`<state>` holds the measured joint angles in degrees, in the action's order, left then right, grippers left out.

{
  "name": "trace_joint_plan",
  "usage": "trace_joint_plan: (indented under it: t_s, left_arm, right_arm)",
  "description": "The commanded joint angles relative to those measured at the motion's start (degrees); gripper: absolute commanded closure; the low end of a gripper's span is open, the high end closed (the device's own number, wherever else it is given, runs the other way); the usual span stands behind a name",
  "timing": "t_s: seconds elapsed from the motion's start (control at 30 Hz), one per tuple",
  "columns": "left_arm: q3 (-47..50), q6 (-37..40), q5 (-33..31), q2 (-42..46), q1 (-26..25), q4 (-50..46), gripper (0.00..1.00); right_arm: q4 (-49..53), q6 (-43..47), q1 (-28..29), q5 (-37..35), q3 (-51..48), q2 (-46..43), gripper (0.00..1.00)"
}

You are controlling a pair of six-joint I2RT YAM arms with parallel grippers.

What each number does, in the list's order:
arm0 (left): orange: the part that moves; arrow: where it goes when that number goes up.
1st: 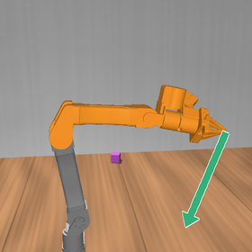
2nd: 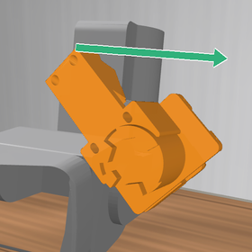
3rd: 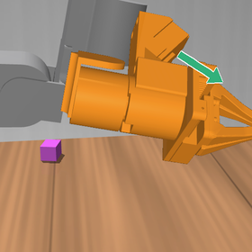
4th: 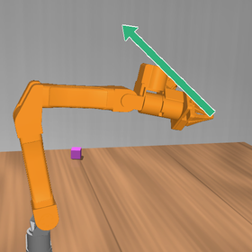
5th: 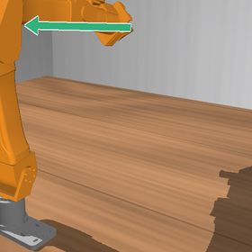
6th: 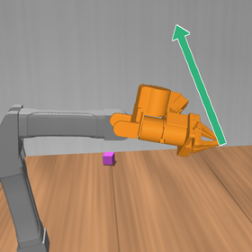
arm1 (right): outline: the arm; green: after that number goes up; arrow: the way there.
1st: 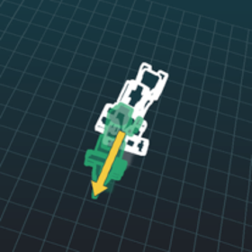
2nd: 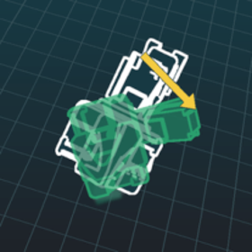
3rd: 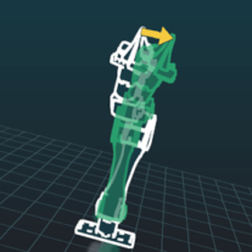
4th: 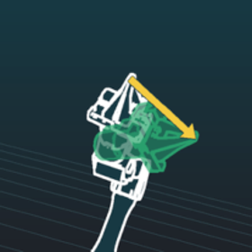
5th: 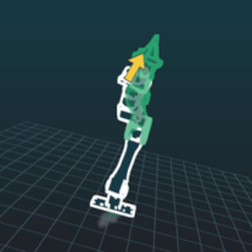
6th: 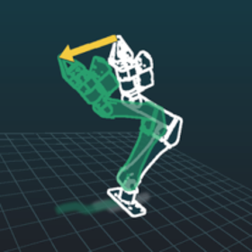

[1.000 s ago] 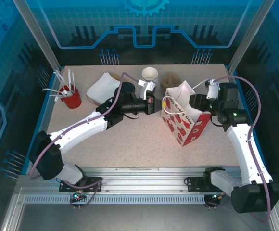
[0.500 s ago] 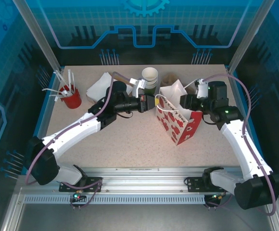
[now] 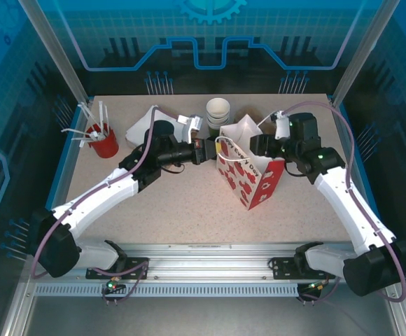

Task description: Pack the takeout coffee

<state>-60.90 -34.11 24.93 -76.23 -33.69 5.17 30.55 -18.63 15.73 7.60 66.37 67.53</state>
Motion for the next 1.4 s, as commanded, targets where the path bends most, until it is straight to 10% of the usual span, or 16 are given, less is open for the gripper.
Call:
trace_joint_plan:
  t_s: [0.0,0.37,0.57,0.87,1.07,1.37]
  left_arm:
    - [0.72,1.53,-0.21,1.26,0.39,-0.59,0.84]
    - [-1.14,8.12,-0.57,4.58,0.96,-5.3,0.34]
    - [5.84,12.05,-13.95,15.03,7.7,-5.48,0.15]
    - [23.73,19.61,-41.34,19.08,23.74,-0.61,0.01]
    - [32.56,22.21,-42.71,12.07,32.83,12.89,0.01]
    - [40.03,31.29,-35.27,-3.46,33.32,40.14,0.01]
  right_arm:
    - [4.79,2.63,-0.44,-4.62,4.27,-1.04,0.27]
    - [11.2,7.67,-10.78,-4.43,11.24,-10.57,0.16]
    - [6.78,9.06,-22.31,-8.91,8.12,-10.43,0.15]
    - [-19.95,10.24,-23.7,-18.21,-14.23,-1.99,0.08]
    - [-38.68,13.76,-18.64,-20.16,-27.08,4.78,0.06]
    - [-54.55,18.37,-16.28,-14.58,-36.74,8.66,0.06]
